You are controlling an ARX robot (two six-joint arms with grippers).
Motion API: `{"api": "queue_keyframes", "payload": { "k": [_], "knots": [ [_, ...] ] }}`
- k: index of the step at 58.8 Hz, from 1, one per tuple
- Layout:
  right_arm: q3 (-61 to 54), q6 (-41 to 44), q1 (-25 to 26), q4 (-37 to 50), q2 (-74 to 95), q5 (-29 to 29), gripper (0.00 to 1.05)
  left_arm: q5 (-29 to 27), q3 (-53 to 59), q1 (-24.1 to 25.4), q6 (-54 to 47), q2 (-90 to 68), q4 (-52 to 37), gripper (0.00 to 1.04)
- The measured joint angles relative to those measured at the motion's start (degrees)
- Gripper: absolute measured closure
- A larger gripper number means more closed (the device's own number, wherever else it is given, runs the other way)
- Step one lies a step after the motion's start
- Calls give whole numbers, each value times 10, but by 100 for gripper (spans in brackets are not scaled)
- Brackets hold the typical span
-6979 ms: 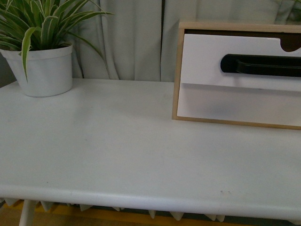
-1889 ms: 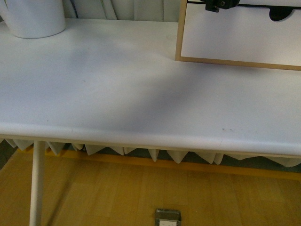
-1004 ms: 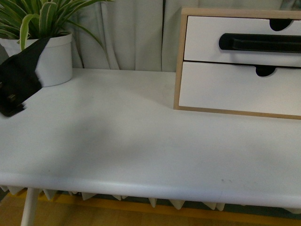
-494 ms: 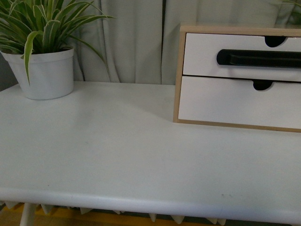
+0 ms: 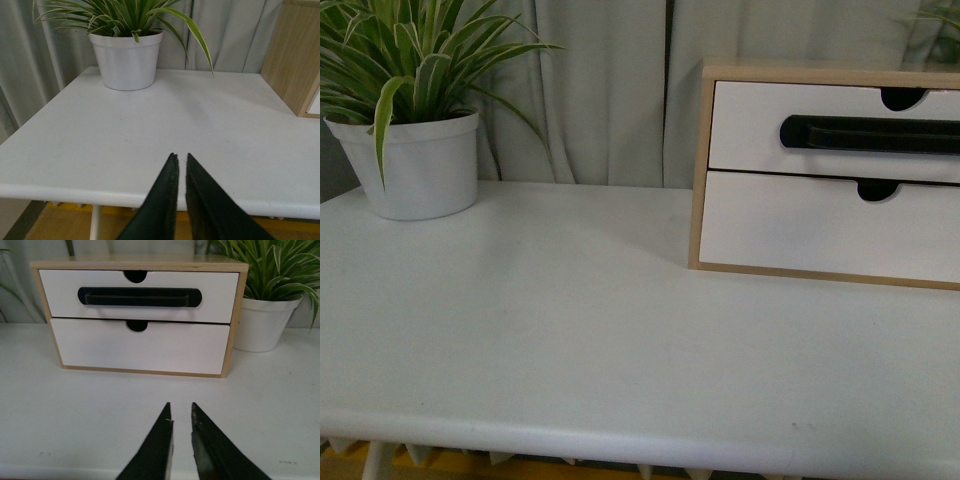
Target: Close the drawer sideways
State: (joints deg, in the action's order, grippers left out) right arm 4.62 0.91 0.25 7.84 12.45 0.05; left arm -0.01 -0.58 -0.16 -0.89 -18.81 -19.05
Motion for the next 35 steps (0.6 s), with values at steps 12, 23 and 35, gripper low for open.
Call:
{"api": "queue_keyframes", "payload": {
  "k": [12,23,35],
  "knots": [
    [-14,-2,-1,-76,-76,1,104,0,0,0,6,40,40,101],
    [-19,-2,-1,-80,-100,1,104,0,0,0,8,71,71,101],
    [-42,-2,-1,-80,-121,1,104,2,0,0,8,141,159,101]
  ]
}}
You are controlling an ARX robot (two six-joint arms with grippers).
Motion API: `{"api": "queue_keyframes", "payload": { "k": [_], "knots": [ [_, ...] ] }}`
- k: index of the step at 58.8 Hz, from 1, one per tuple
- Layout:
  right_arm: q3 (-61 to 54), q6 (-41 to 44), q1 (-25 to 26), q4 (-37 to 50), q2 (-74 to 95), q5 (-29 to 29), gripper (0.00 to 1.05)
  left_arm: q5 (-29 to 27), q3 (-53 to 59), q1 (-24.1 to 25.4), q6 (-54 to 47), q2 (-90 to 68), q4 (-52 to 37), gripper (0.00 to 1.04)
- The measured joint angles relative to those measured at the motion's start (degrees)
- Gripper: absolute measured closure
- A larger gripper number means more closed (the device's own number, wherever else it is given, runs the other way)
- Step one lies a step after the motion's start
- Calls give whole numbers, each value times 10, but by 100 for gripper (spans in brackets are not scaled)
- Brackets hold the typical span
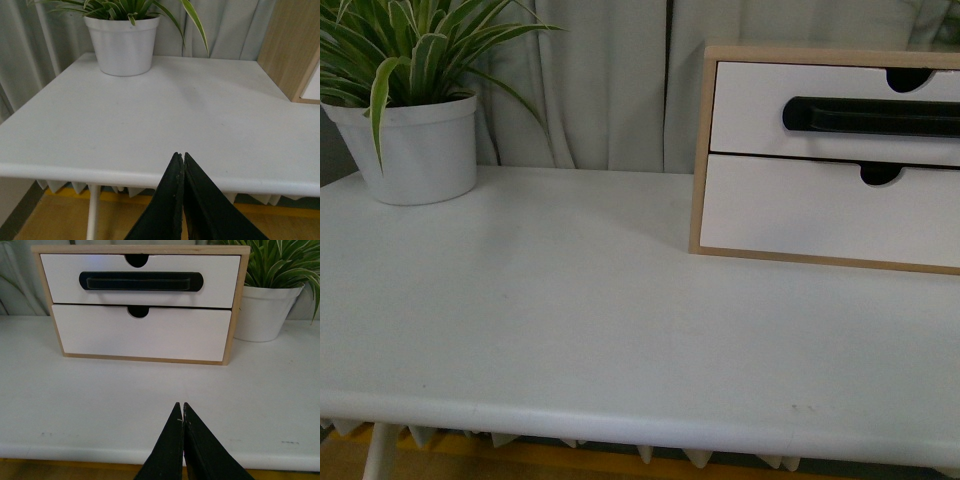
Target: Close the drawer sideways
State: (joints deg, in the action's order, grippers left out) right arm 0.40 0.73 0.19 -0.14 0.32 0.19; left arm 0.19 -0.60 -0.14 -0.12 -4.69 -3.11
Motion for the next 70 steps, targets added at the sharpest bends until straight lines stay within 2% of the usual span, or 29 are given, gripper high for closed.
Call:
{"api": "queue_keyframes", "payload": {
  "k": [5,27,30,50,51,55,56,59,62,70],
  "knots": [
    [0,0,0,0,-1,-1,104,-2,0,0,0,39,27,101],
    [0,0,0,0,-1,0,104,-2,0,0,0,44,31,101],
    [0,0,0,0,-1,0,103,-2,0,0,2,44,31,94],
    [0,0,0,0,-1,0,47,-2,0,0,2,44,31,35],
    [0,0,0,0,-1,0,43,-2,0,0,2,44,31,33],
    [0,0,0,0,-1,0,25,-2,0,0,2,44,31,15],
    [0,0,0,0,-1,0,16,-2,0,0,2,44,31,6],
    [0,-1,0,0,-1,0,7,-2,0,0,2,44,31,7],
    [0,-1,0,0,-1,0,10,-2,0,0,2,44,31,6],
    [0,-1,0,0,-1,0,9,-2,0,0,2,44,31,6]
  ]
}}
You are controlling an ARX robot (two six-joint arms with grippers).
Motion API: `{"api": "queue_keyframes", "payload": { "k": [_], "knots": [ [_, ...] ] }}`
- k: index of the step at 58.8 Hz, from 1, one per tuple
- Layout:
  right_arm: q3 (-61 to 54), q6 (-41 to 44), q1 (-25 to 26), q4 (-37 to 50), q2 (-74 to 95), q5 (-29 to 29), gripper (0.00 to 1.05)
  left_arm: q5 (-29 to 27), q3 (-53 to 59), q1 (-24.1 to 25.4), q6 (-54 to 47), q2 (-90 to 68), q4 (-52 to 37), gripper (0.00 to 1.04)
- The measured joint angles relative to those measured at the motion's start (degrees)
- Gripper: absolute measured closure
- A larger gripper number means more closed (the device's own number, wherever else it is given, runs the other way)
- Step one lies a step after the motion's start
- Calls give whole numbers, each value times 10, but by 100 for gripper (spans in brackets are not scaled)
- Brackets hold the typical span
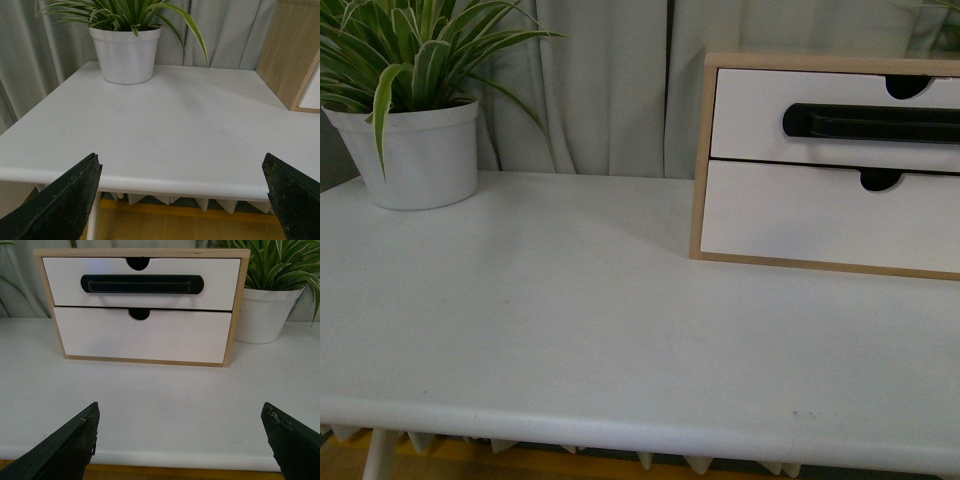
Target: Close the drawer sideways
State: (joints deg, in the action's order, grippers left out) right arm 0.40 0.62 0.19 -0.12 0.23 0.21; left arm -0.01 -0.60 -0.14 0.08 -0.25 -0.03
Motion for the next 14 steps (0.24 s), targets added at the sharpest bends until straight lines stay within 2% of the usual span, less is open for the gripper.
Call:
{"api": "queue_keyframes", "payload": {
  "k": [14],
  "knots": [
    [0,0,0,0,0,0,9,0,0,0,0,0,0,6]
  ]
}}
